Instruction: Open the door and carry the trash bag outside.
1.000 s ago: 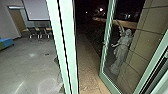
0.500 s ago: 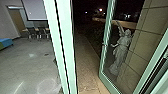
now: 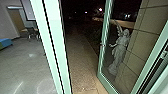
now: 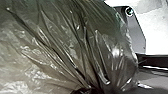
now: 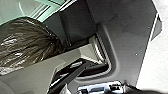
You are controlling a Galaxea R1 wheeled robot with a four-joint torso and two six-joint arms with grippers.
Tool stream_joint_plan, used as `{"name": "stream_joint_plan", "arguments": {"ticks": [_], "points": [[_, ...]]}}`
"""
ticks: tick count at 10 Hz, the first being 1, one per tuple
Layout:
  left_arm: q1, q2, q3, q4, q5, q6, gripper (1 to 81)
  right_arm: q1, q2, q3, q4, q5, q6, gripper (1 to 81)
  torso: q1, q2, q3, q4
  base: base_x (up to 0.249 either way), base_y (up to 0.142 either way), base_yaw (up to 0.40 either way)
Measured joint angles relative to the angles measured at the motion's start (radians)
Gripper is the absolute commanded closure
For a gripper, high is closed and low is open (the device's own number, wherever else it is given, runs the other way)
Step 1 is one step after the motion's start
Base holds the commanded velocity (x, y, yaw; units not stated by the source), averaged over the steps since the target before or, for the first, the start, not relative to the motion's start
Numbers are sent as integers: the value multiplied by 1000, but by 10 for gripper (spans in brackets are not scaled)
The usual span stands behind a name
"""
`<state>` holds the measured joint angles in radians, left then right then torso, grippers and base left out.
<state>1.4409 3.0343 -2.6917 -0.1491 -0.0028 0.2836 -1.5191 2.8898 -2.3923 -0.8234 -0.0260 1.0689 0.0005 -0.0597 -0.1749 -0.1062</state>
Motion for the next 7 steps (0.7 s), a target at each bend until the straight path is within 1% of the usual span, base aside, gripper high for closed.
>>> {"name": "stream_joint_plan", "arguments": {"ticks": [7], "points": [[0,3,1,0,-1,0,811,1,-2,-1,0,-1,0,10,0,0,0,0,0,-101,0]]}}
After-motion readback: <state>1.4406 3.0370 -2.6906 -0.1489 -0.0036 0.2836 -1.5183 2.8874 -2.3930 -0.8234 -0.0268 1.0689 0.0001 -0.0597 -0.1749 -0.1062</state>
